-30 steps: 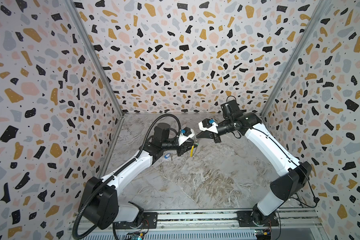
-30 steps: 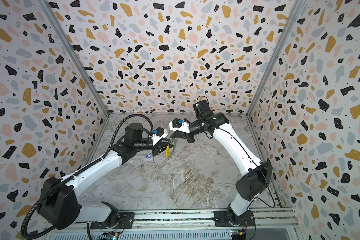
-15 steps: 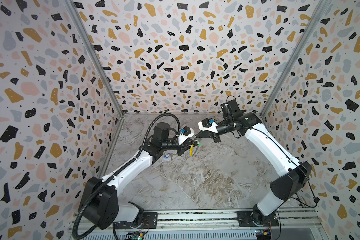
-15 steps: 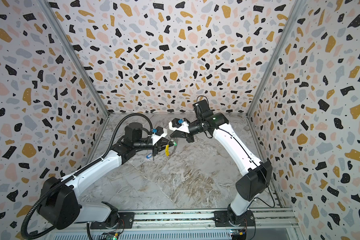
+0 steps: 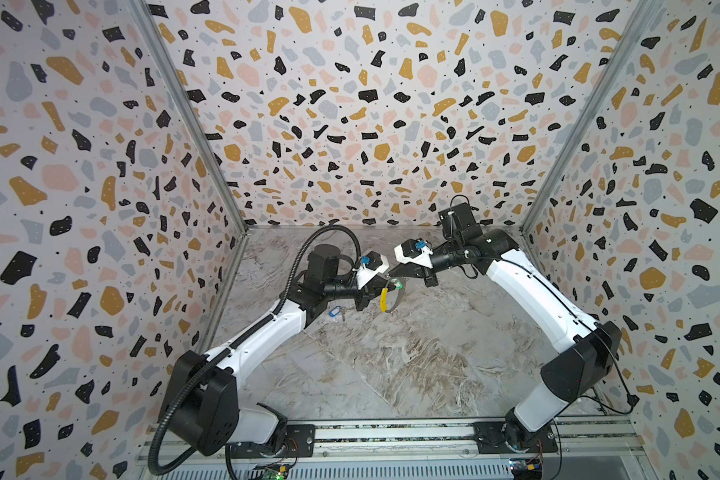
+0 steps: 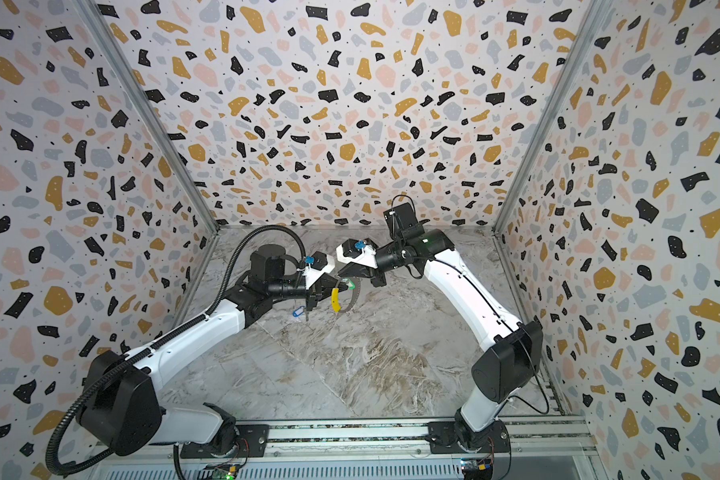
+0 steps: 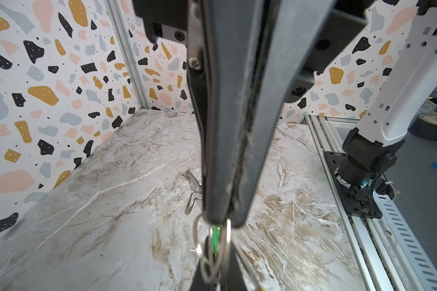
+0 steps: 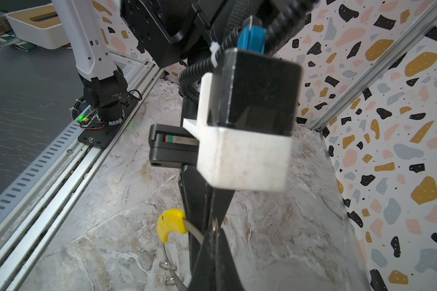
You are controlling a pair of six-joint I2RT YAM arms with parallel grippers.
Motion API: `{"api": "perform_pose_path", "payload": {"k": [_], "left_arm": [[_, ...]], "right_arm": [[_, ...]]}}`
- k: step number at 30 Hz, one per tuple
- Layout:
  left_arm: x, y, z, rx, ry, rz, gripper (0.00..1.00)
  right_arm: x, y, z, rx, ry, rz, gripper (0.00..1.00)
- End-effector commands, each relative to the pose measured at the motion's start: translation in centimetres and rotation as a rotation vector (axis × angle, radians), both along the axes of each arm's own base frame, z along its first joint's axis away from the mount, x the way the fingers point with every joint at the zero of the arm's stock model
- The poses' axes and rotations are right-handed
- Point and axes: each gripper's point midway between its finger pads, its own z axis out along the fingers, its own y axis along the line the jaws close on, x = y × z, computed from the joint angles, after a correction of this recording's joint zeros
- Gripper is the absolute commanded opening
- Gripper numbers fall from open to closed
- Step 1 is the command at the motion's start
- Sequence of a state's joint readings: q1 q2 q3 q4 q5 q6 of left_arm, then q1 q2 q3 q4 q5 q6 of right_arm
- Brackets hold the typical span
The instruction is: Remove the keys from the keyring
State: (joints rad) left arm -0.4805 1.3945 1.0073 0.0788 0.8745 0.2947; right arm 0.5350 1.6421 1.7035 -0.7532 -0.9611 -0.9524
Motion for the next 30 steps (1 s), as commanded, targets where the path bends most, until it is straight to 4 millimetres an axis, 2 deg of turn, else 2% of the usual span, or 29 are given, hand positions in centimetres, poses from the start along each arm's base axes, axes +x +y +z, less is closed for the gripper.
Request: {"api": "perform_pose_path", "payload": {"k": [1,13,19,30], "left_arm": [[0.2,-0.3,1.5,-0.029,-0.029,-0.024,0.0],[0.6,-0.7,1.0,-0.002,0.004,-0.026,0.0],[1.3,-0.5,0.6,0.029,0.025,0.006,0.0],[2.4,-0.7,1.9,0.109,-0.001,0.09,0.0]], "right_arm": [[-1.2,-0.2,2.8,0.083,-0.051,0.006,0.0],[-1.9,-1.3,5.0,0.274,-0.038,0.002,0.0],[-2.2,-2.0,5.1,0.32,-0.003,0.014,0.0],[0.3,-1.1,4.2,0.329,-0.01,-0.142,0.0]]}}
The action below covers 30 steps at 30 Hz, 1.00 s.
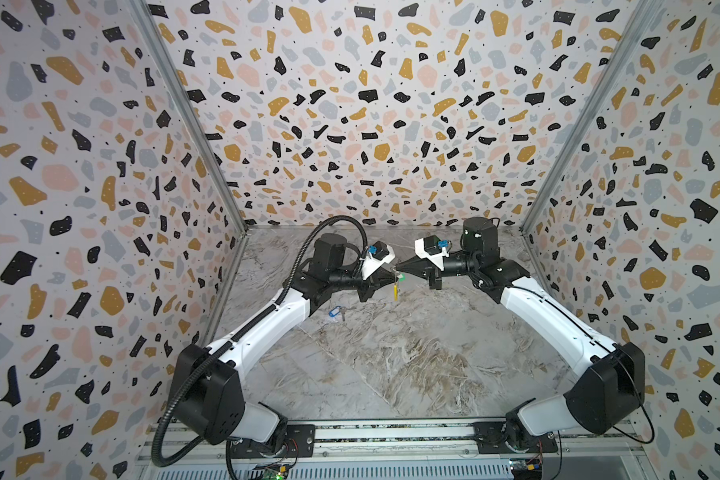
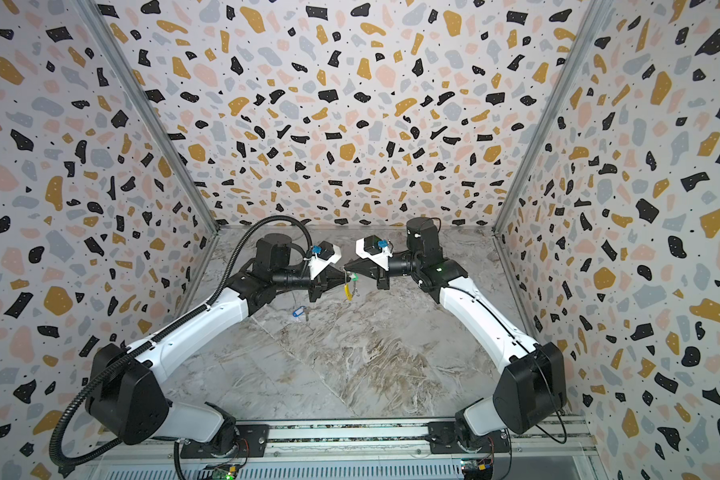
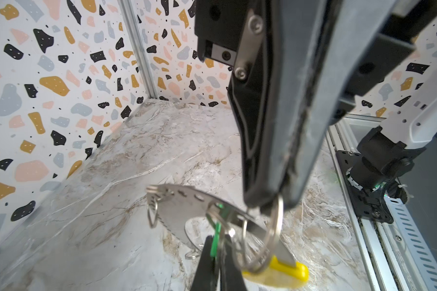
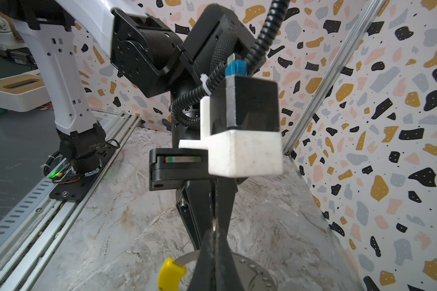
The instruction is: Remove the keys from the keyring
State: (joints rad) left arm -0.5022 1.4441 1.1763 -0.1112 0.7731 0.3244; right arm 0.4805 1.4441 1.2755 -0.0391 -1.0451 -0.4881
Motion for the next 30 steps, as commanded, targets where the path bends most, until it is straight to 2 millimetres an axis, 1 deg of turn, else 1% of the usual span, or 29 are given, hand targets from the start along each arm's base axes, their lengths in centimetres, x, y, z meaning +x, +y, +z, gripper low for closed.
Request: {"api": "perform_pose_path", "payload": {"k": [1,5,11,15,18,22,23,26,30], "left_arm": [[0.6,-0.1,0.3,0.04,-0.009,0.031,0.0],[0.7,-0.4,0.4,0.058,-0.012,0.038,0.0],[0.8,-0.9,0.7,0.07,-0.018,0.039,0.0],[1.1,-1.0,0.6,0.087,-0.021,0.058,0.0],[1.5,-0.5,0.8,0.098,-0.042,0.094,0.0],[1.2,0.2,1.4,0.093,-0.066,0.096,0.0],[1.2,0.4,1.3,0.097,-0.07,0.103,0.0],[1.6,1.3,0.1,0.129,-0.051,0.13,0.0],[2.8,2.6,-1.5,0.157,-0.016,0.178,0.0]], "right_arm": [[0.1,0.2,2.5,0.066,-0.049,-0.057,0.0],[0.7,0.3,2.6,0.08,-0.04,-0.094,0.0],[1.6,0.4,2.0,0.071,-0.022,-0.148,0.0],[1.6,0.3,2.0,0.072,-0.026,-0.153,0.0],[1.7,-0.2,1.8,0.071,-0.029,-0.165,0.0],[2.5,-1.6,1.9,0.085,-0.032,-0.198,0.0],[2.5,-1.9,2.1,0.096,-0.033,-0.198,0.0],[2.1,-2.7,2.4,0.14,-0.04,-0.175,0.0],[2.4,-3.2,1.4,0.133,-0.019,-0.172,0.0]]}}
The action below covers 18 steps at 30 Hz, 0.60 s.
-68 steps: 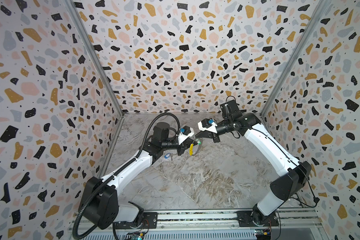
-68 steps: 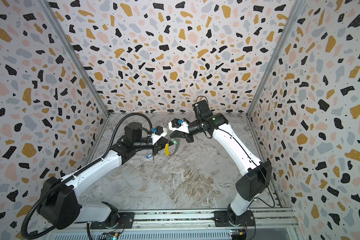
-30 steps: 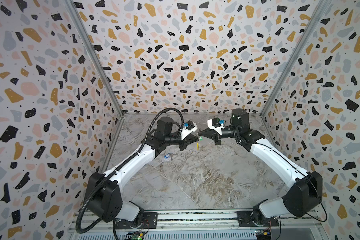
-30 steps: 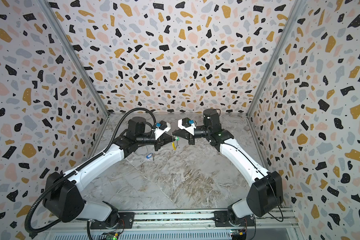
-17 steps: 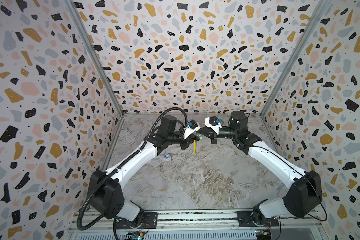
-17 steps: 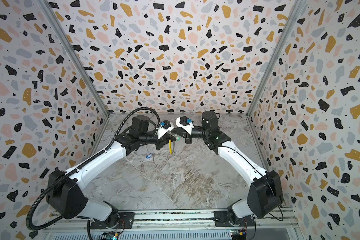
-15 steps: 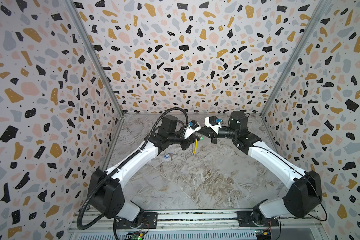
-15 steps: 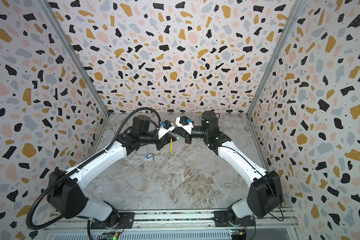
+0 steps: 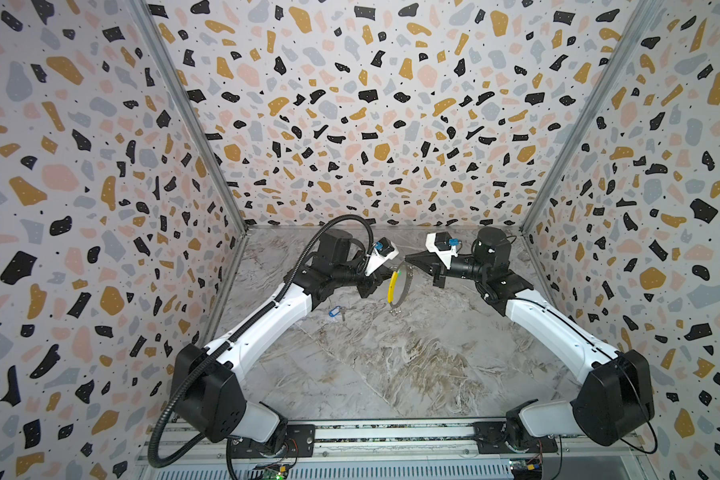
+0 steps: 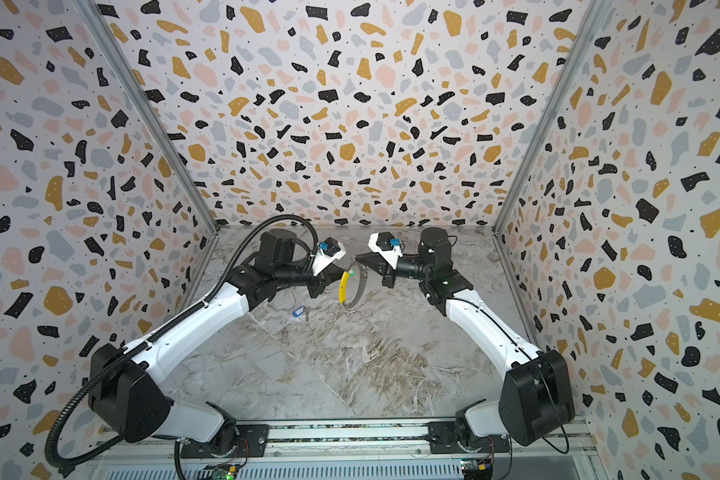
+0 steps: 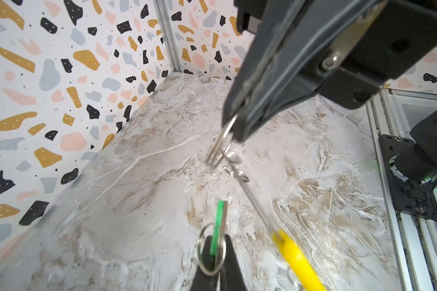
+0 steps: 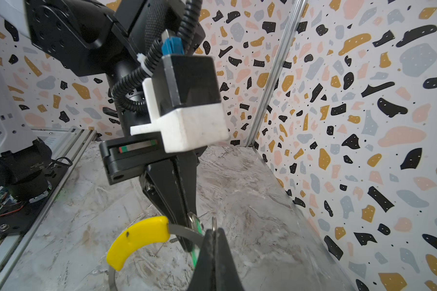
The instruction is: Remove the keys from the keyring
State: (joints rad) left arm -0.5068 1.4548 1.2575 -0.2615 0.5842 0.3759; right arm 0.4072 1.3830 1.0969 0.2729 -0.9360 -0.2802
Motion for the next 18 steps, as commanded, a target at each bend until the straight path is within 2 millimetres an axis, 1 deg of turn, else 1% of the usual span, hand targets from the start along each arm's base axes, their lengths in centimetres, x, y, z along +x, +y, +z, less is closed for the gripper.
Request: {"api": "perform_pose_path", "payload": {"k": [1,4,7,11,15,18], "left_arm": [[0.8,1.2,-1.1,0.028,0.007,0.048,0.0],[1.7,1.5,-2.1,0.048,0.024,0.081,0.0],[2.6,1.7,-3.6,0.073,0.053,0.117,0.0],[3.7,2.4,-7.1,0.101,0.101,0.19,0.0],[4.6,2.7,-10.4,0.098,0.147,0.26,0.0],[5.6,3.1,-12.4,0.082,0.168,0.34,0.0]], "right_arm": [[-0.8,-0.4,1.5,0.037,-0.043,0.033,0.0],[-1.0,-0.8,1.2,0.038,-0.049,0.033,0.0],[-0.3,-1.5,0.3,0.027,-0.024,-0.006,0.0],[1.3,-3.0,-1.3,-0.006,0.013,-0.089,0.0],[2.0,-3.7,-3.4,-0.095,0.036,-0.158,0.0],[2.5,-4.4,-4.9,-0.142,0.06,-0.219,0.0]]}}
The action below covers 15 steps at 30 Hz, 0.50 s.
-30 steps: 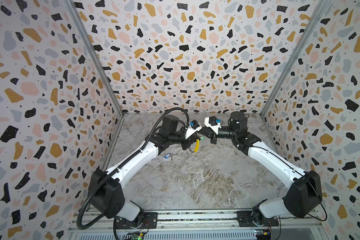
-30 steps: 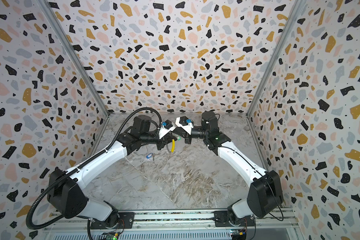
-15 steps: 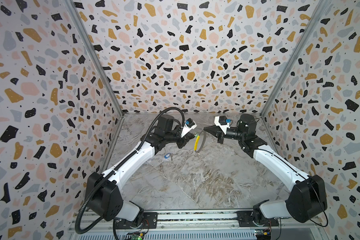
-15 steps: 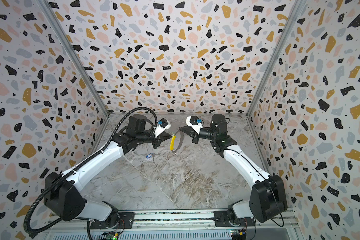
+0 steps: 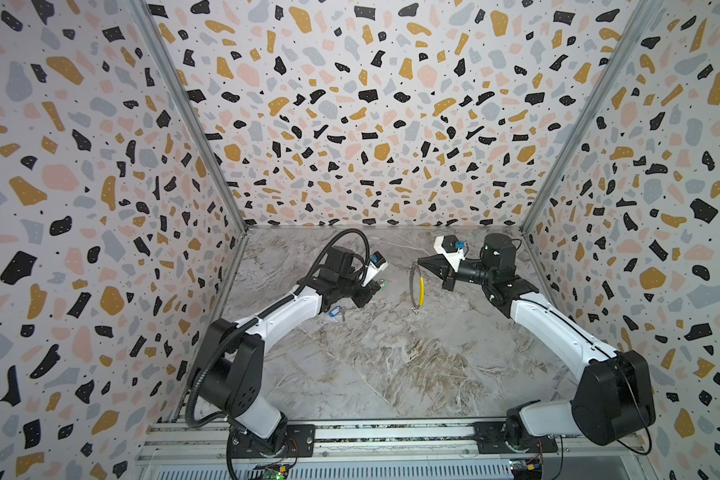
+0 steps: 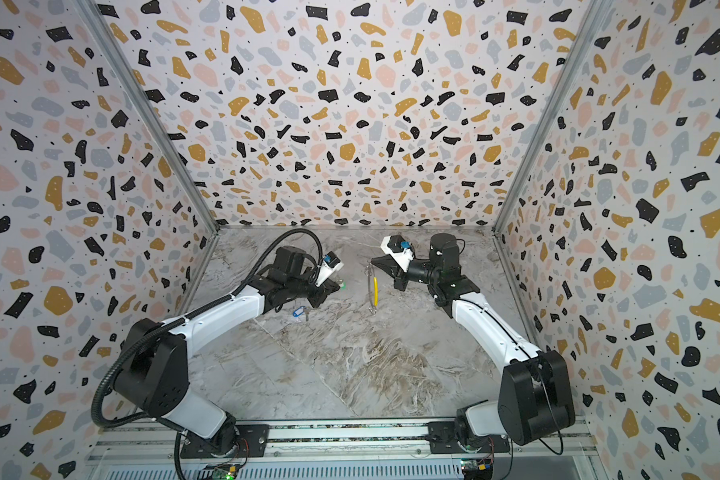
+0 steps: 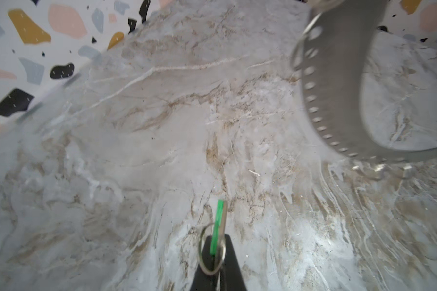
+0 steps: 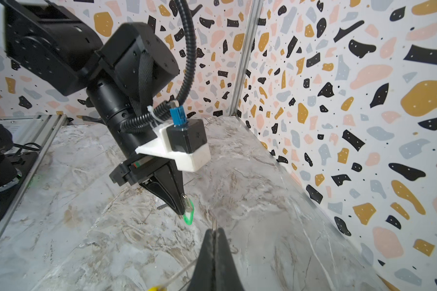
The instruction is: Remove the keys from the keyring
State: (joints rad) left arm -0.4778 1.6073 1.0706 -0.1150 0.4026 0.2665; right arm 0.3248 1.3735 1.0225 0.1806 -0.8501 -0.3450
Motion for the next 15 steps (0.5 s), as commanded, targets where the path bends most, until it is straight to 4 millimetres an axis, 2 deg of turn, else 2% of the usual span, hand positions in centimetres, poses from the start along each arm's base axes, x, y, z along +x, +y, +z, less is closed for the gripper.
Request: {"api": "perform_pose_path", "payload": {"k": [1,6,15], "left_arm": [[2.4,0.6,-0.4,-0.044,-0.042,0.129,0.0],[3.2,2.1,-4.4,-0.025,-0.007,0.265,0.0],[4.1,3.2,-8.9,-0.008,0.046,0.386,0.0]], "right_arm": [[-0.1,-1.1,-0.5,-0.066,-0.011,-0.07,0.0],[-0.1,-1.7,-2.5,-0.103,0.023,-0.108,0.0],[-1.0,-2.8,-6.0,-0.188,0.071,-0.145,0.0]]}}
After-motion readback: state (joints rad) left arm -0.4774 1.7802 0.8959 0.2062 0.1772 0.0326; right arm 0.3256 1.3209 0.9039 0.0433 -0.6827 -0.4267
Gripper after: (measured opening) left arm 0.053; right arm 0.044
